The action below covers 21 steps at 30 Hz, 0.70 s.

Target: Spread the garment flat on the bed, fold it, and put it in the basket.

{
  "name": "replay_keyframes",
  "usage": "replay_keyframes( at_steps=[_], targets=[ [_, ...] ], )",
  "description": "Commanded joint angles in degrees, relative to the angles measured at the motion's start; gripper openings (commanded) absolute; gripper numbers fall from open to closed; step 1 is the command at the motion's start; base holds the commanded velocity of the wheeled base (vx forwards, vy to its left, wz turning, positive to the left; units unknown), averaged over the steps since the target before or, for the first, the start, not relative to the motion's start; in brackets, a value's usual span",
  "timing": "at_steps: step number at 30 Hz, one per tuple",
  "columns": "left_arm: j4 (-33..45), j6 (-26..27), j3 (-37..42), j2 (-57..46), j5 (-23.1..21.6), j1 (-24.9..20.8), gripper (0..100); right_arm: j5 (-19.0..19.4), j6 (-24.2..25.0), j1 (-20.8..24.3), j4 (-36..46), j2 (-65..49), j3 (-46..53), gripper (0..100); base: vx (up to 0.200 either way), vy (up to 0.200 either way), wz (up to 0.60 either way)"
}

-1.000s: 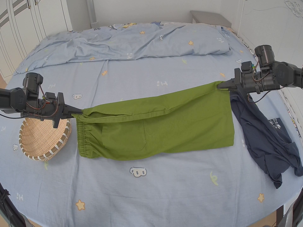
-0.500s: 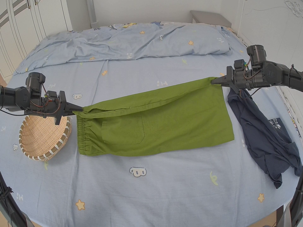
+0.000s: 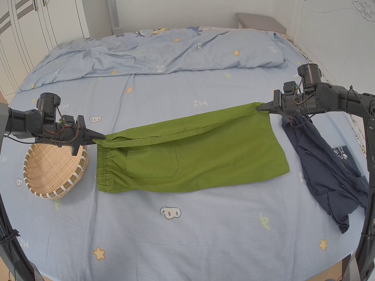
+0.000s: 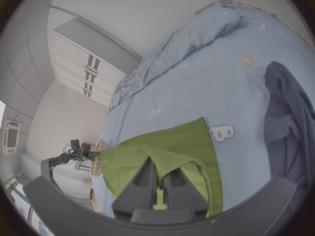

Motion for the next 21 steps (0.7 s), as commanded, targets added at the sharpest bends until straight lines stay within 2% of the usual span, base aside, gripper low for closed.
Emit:
replay_keyframes(
  at_steps=[1, 2, 3, 12, 21],
  targets=[
    [0.03, -0.01, -0.67, 1.13, 0.19, -0.02, 100, 0.01, 0.03, -0.02, 0.04, 1.87, -0.12, 0, 0.000, 0.000, 0.00],
    [0.03, -0.01, -0.67, 1.40, 0.46, -0.02, 100, 0.01, 0.12, 0.07, 0.04, 1.95, -0.12, 0, 0.000, 0.000, 0.00],
    [0.03, -0.01, -0.67, 1.48, 0.72, -0.11, 100, 0.01, 0.12, 0.07, -0.05, 2.04, -0.12, 100, 0.000, 0.000, 0.00],
    [0.21, -0.18, -0.58, 1.40, 0.98, -1.26, 100, 0.18, 0.03, 0.77, 0.74, 3.45, -0.12, 100, 0.000, 0.000, 0.00],
    [0.21, -0.80, 0.21, -1.94, 1.07, -5.21, 100, 0.44, -0.14, 0.95, 0.57, 3.19, -0.05, 100, 0.000, 0.000, 0.00]
  ],
)
